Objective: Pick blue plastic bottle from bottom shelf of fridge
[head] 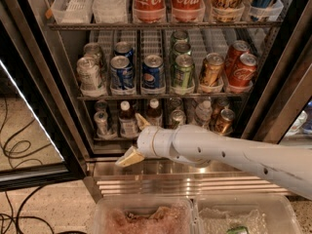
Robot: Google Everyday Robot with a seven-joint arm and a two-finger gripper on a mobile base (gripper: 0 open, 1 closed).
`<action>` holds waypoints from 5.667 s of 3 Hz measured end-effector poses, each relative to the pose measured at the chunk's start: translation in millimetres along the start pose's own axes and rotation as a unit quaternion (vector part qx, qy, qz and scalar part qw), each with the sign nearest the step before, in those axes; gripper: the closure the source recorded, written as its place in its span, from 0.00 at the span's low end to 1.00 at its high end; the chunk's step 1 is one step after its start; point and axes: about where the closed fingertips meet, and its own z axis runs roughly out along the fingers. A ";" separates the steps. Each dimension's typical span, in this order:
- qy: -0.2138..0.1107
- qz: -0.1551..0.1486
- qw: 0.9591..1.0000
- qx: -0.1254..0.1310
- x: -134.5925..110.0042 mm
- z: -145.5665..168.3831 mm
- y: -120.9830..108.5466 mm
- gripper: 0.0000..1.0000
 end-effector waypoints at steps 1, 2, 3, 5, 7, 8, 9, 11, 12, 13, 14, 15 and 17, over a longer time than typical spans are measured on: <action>-0.002 -0.001 1.000 0.005 0.1 1.3 -1.6 0.00; -0.020 -0.005 0.999 0.049 0.4 14.1 -15.8 0.00; -0.003 -0.018 0.998 0.056 3.4 19.7 -40.1 0.00; 0.019 -0.019 0.998 0.062 14.4 34.2 -51.0 0.00; 0.000 0.011 0.997 0.079 1.9 52.1 -36.0 0.00; 0.000 0.011 0.997 0.079 2.0 52.1 -36.1 0.00; 0.018 0.008 0.994 0.111 9.2 50.7 -50.7 0.00; 0.025 0.001 0.992 0.125 6.3 55.8 -61.1 0.00; 0.025 0.001 0.992 0.125 6.3 55.8 -61.1 0.00; 0.025 0.001 0.992 0.125 6.3 55.8 -61.1 0.19; 0.024 0.001 0.992 0.125 6.3 55.8 -61.1 0.42; 0.024 0.001 0.992 0.125 6.3 55.9 -61.1 0.65; 0.024 0.001 0.992 0.125 6.2 55.9 -61.0 1.00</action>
Offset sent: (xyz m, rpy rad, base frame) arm 0.0440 0.0028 -0.0006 0.0853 -0.1767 -0.1349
